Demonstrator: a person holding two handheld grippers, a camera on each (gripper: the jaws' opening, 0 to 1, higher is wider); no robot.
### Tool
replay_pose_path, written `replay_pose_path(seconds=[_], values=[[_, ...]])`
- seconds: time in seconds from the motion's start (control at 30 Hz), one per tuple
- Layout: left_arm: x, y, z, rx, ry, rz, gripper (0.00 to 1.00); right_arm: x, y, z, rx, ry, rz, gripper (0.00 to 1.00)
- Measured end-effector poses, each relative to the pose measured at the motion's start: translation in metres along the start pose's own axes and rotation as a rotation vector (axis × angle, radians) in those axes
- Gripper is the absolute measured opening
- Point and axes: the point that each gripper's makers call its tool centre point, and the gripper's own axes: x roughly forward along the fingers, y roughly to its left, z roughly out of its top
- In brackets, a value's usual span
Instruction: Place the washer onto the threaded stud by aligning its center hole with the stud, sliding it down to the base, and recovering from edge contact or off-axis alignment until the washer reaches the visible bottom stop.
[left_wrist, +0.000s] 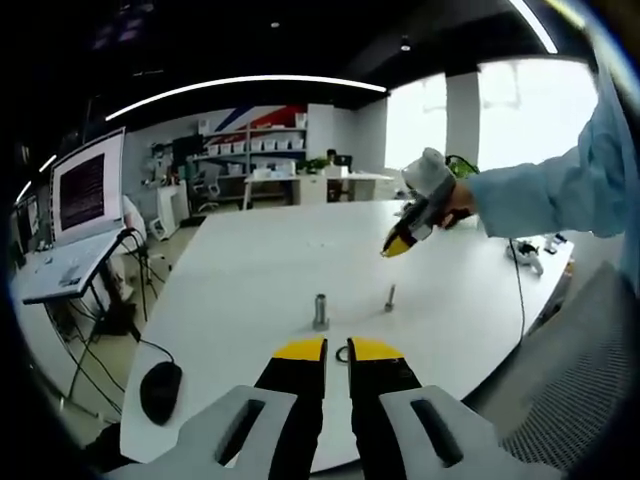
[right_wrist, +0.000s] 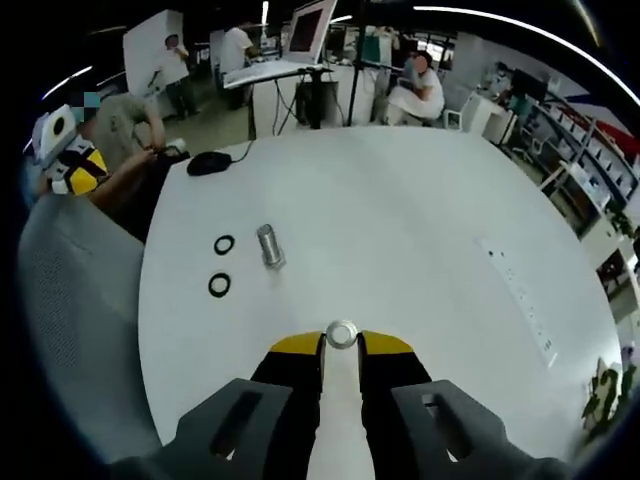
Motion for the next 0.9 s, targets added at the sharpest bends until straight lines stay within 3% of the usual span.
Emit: replay_pose_path(seconds=[0.47,0.9], values=[[0.0,0.0,-0.001,-0.004,0.007,0.005,0.06,0.013,0.027,-0.026,-0.027,0.073,0.082,0.15],[0.0,0.0,-0.001,-0.005,0.005,0.004,0.06,0.021,0.03,-0.035,-0.019,0.109,0.096,0.15]])
